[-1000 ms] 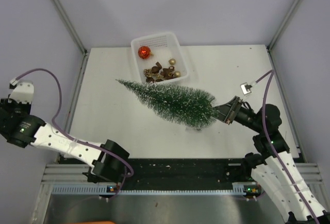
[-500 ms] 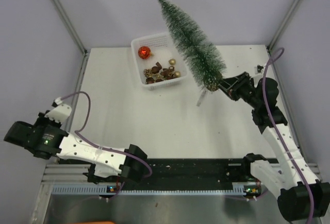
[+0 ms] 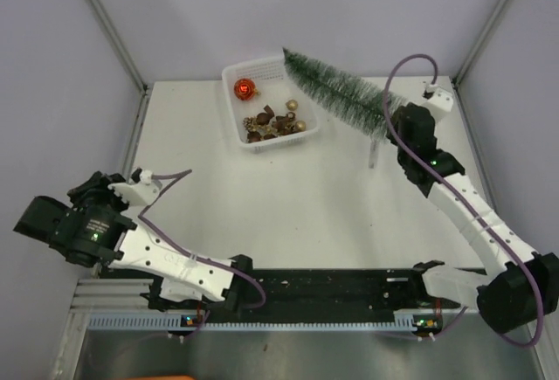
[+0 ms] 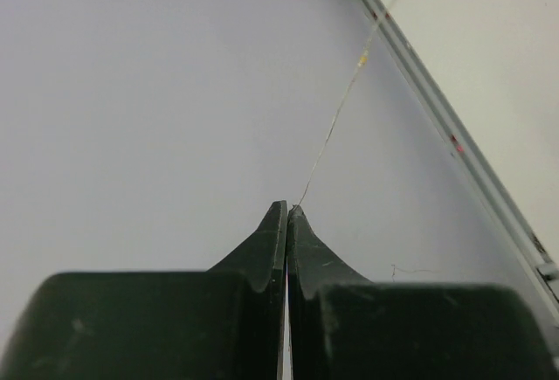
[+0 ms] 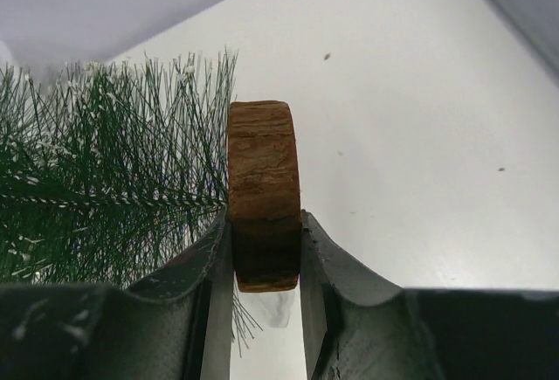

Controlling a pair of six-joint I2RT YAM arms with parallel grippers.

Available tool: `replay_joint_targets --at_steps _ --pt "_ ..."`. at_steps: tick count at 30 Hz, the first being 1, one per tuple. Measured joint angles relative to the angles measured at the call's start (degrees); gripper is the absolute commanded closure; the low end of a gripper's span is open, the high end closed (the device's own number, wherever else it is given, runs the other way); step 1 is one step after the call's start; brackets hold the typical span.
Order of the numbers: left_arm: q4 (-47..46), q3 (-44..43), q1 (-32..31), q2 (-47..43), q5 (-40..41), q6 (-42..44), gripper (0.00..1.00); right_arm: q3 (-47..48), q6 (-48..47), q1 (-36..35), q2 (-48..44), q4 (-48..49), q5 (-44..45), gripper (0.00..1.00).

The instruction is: Decorate the small christmas tree

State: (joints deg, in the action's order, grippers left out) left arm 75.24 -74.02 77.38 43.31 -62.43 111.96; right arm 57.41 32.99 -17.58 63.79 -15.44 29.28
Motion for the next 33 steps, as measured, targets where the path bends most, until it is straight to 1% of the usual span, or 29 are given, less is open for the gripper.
replay_joint_targets --at_steps 4,7,9,10,11,12,13,14,15,18,21,23,27,30,33 --pt "1.1 -6.4 -4.4 1.2 -4.5 -0.2 1.0 0.9 -9.9 -6.7 5.1 0.1 11.1 1.0" --pt "1.5 -13.9 -9.6 3.5 -8.6 -3.3 1.0 1.2 -16.0 -10.5 8.1 0.8 16.7 1.0" --pt "1.5 -19.0 -12.8 4.7 -12.0 -7.2 1.0 1.2 -19.2 -12.5 8.9 1.4 19.4 1.0" --pt "1.4 -21.4 -14.1 5.0 -13.8 -10.9 1.0 1.2 -20.8 -13.7 9.0 2.2 20.7 1.0" --pt "-0.8 -22.7 -15.0 4.7 -15.4 -18.1 1.0 1.1 -22.6 -15.0 9.0 3.6 21.7 1.0" --pt "-7.0 -22.6 -15.5 3.3 -16.9 -28.7 1.0 0.9 -23.8 -15.9 8.9 4.9 22.4 1.0" --pt "-13.3 -22.0 -15.8 2.1 -17.8 -37.0 1.0 0.0 -25.2 -17.2 8.3 7.2 22.9 1.0" --pt "-21.4 -21.2 -16.3 0.2 -18.4 -46.7 1.0 -1.3 -26.2 -18.5 7.5 9.2 23.2 1.0" --pt "-25.2 -21.2 -16.8 -0.8 -19.0 -51.3 1.0 -2.7 -26.9 -19.8 6.3 10.4 23.2 1.0" --pt "-34.1 -23.7 -19.8 -3.0 -20.7 -64.8 1.0 -5.9 -26.3 -21.7 2.8 10.9 22.5 1.0" --pt "-38.5 -29.4 -23.2 -2.6 -21.8 -72.8 1.0 -6.1 -23.8 -21.6 1.2 9.8 22.4 1.0" --pt "-39.4 -32.5 -24.8 -2.3 -22.3 -76.1 1.0 -5.4 -20.4 -20.5 1.0 8.0 21.4 1.0" --pt "-38.9 -37.5 -27.9 -1.2 -22.8 -80.1 1.0 0.6 -13.4 -17.0 3.8 2.4 20.5 1.0" --pt "-38.2 -43.4 -31.1 1.6 -22.9 -83.8 1.0 4.7 -10.8 -16.4 8.0 2.4 20.9 1.0" --pt "-37.8 -48.0 -33.6 3.9 -22.9 -86.3 1.0 5.4 -8.3 -16.3 12.4 3.7 20.5 1.0"
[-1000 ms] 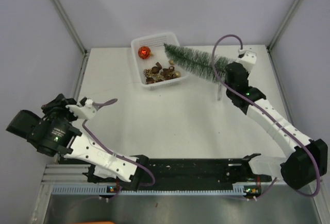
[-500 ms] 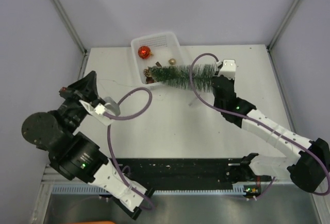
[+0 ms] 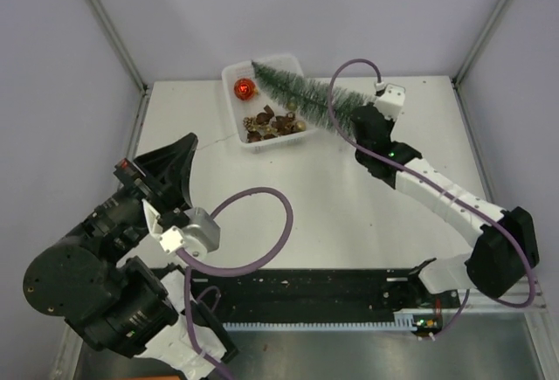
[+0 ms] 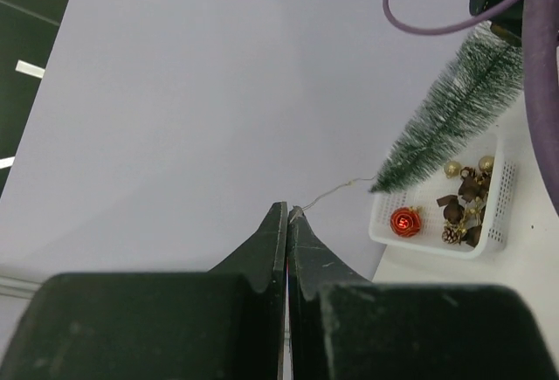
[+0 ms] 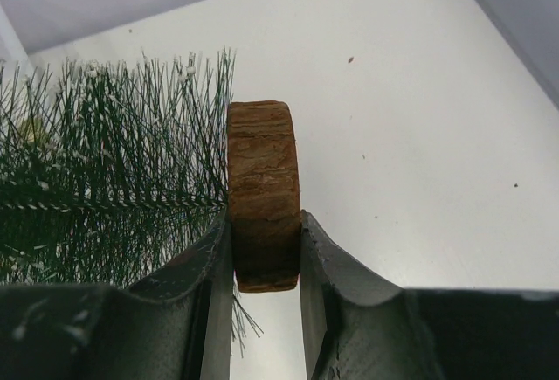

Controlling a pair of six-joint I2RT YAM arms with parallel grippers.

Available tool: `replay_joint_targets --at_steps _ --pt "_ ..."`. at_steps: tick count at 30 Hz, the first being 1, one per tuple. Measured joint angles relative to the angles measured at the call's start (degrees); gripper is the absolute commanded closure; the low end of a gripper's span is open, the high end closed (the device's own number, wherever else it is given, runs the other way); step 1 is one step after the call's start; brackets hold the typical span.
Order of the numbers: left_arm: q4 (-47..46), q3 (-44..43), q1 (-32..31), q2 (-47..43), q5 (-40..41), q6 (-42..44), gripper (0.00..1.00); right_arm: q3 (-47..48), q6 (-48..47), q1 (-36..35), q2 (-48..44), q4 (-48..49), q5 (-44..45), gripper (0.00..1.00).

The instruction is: Decorate the small christmas tree

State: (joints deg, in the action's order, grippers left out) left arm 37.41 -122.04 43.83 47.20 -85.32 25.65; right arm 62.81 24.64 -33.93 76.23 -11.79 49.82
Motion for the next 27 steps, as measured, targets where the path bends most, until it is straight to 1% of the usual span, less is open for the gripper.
replay_joint_targets --at_steps 4,7,10,12,16,18,21,24,27 --pt "0.6 -3.2 -0.8 0.7 0.0 -1.7 1.0 -0.4 1.1 -0.4 4.4 0.3 -2.5 1.0" --pt "0.8 -5.2 -1.0 0.7 -0.2 -2.1 1.0 -3.8 -0.2 -2.0 3.3 3.7 -4.0 1.0" --pt "0.7 -7.0 -1.3 1.0 -0.4 -2.2 1.0 -11.0 -3.0 -5.5 -2.2 9.7 -7.0 1.0" --pt "0.7 -7.8 -1.3 1.3 -0.6 -2.2 1.0 -16.3 -6.0 -8.3 -7.7 14.2 -9.3 1.0" --pt "0.6 -8.9 -1.4 3.3 -0.8 -2.2 1.0 -24.3 -11.2 -12.9 -18.8 19.1 -14.6 1.0" --pt "0.5 -8.9 -1.4 4.8 -0.8 -1.6 1.0 -26.6 -13.0 -14.0 -22.8 20.5 -17.4 1.0" --pt "0.5 -8.2 -1.4 7.3 -0.8 0.1 1.0 -28.1 -15.3 -14.4 -25.4 20.9 -21.2 1.0" --pt "0.0 -5.5 -1.4 9.1 -0.7 3.7 1.0 -28.3 -17.7 -16.1 -24.4 20.2 -24.5 1.0" --pt "-0.3 -0.5 -1.4 9.3 -0.5 9.7 1.0 -28.2 -19.8 -18.8 -21.6 18.6 -27.5 1.0"
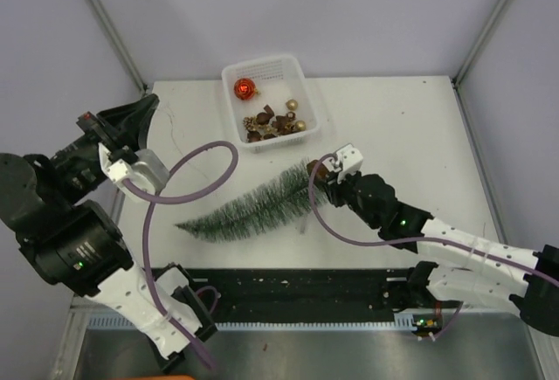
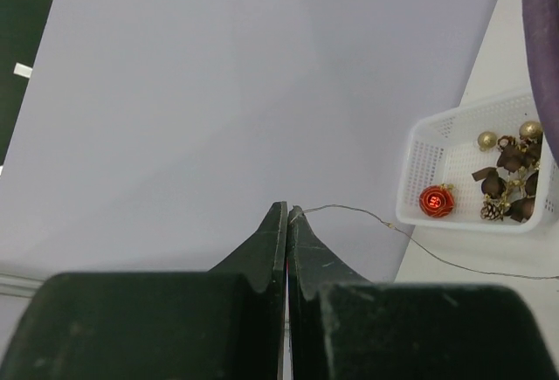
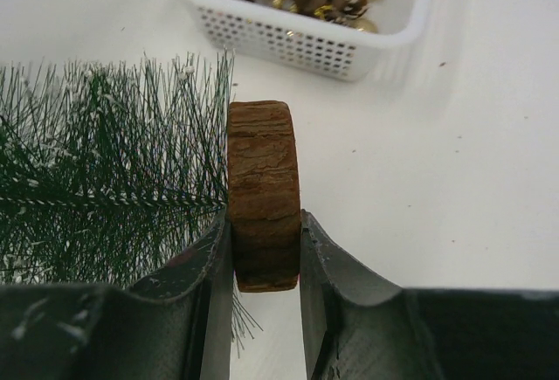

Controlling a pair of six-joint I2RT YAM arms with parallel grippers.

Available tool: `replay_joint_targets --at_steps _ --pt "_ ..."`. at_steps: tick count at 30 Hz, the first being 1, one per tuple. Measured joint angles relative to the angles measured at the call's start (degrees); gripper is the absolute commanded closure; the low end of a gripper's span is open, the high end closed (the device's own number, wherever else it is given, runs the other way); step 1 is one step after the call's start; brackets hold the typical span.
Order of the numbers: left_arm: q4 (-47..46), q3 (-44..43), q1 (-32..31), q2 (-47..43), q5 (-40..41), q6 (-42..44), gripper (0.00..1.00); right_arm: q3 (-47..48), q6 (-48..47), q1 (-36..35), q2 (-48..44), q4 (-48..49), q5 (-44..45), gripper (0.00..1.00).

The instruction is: Decorate the small christmas tree

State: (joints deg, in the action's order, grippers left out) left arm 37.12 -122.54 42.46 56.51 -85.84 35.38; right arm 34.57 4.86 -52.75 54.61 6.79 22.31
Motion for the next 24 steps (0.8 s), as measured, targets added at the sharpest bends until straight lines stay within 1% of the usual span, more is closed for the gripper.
replay_joint_targets --at_steps 2,6,7,8,9,11,12,13,14,15,16,20,24 --pt "0.0 4.4 0.0 -0.5 0.0 5.3 1.0 -0.1 -0.9 -1.2 0.9 -1.3 -2.4 1.0" --pt "0.2 10.1 -1.3 -0.6 0.2 12.5 1.0 -0.1 -1.5 -1.5 -0.1 -2.5 -5.4 1.0" --pt "-0.1 10.8 -2.3 -0.4 0.2 12.6 1.0 -0.4 -1.3 -1.5 -1.1 -2.8 -6.5 1.0" --pt "-2.3 12.2 -4.0 -0.2 0.6 10.5 1.0 -0.6 -1.0 -1.5 -2.3 -3.3 -7.5 1.0" --pt "-7.8 15.3 -6.3 -0.6 1.7 5.5 1.0 -1.2 -0.4 -1.3 -4.0 -3.5 -9.1 1.0" --pt "-25.1 24.6 -9.2 -2.2 5.6 -8.9 1.0 -2.4 1.1 -0.3 -7.1 -3.5 -11.9 1.0" --pt "-36.9 30.9 -9.8 -2.8 7.6 -17.1 1.0 -3.3 1.9 0.4 -8.8 -3.5 -13.7 1.0" --pt "-45.2 35.3 -10.2 -2.6 8.6 -24.2 1.0 -4.4 3.0 1.5 -10.9 -3.6 -16.0 1.0" --pt "-51.2 38.3 -10.7 -1.7 9.6 -29.9 1.0 -5.5 4.2 2.8 -12.8 -4.0 -18.0 1.0" --pt "-54.3 39.7 -11.3 -1.0 10.4 -32.8 1.0 -6.6 5.4 4.2 -15.0 -4.4 -20.1 1.0" --pt "-55.5 40.7 -12.2 0.2 12.2 -34.6 1.0 -7.6 6.6 5.4 -16.9 -4.7 -21.8 1.0" --pt "-50.6 41.7 -16.5 1.2 17.3 -34.0 1.0 -9.4 11.9 7.3 -22.8 -5.4 -29.2 1.0" --pt "-45.9 39.8 -17.9 1.3 21.1 -34.2 1.0 -11.4 17.9 8.5 -26.3 -1.7 -38.9 1.0"
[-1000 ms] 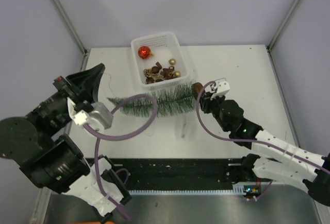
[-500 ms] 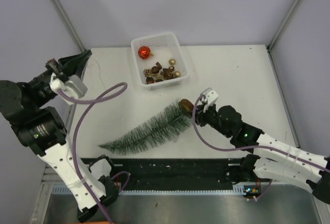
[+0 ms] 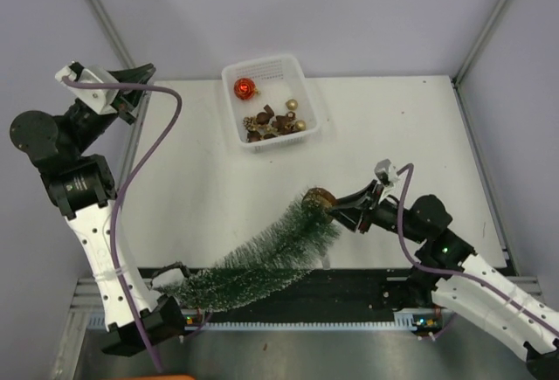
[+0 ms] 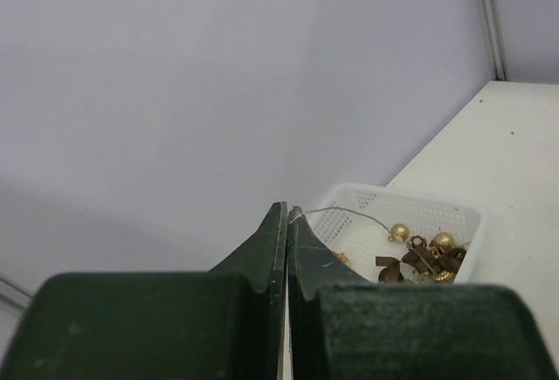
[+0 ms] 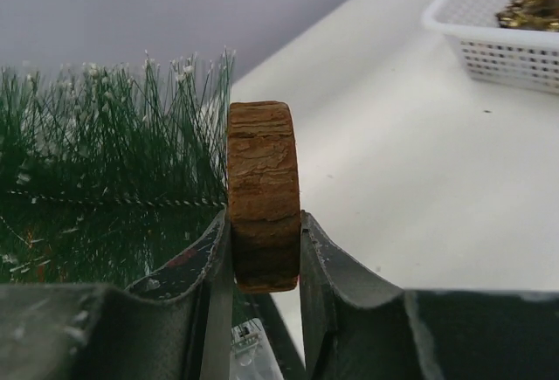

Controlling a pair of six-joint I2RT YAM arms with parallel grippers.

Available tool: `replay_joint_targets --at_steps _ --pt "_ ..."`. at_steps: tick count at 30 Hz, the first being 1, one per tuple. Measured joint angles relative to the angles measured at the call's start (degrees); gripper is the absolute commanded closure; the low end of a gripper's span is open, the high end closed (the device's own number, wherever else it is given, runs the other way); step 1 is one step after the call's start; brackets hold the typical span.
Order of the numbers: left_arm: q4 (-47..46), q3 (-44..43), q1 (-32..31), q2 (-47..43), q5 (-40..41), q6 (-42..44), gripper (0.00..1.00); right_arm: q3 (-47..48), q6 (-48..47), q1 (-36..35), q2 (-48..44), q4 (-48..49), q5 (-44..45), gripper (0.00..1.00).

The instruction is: Decorate the small christmas tree

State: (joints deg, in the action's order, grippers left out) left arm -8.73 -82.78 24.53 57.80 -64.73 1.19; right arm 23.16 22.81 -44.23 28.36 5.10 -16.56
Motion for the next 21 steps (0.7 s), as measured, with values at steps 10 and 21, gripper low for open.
replay_joint_targets --at_steps 10,21 --pt "5.8 11.1 -1.7 -4.2 4.4 1.3 1.0 -2.8 34.7 15.3 8.3 40.5 -21.3 1.0" --pt "9.9 22.8 -6.4 -17.0 2.1 1.8 1.0 14.3 41.0 16.3 17.1 33.8 -9.0 1.0"
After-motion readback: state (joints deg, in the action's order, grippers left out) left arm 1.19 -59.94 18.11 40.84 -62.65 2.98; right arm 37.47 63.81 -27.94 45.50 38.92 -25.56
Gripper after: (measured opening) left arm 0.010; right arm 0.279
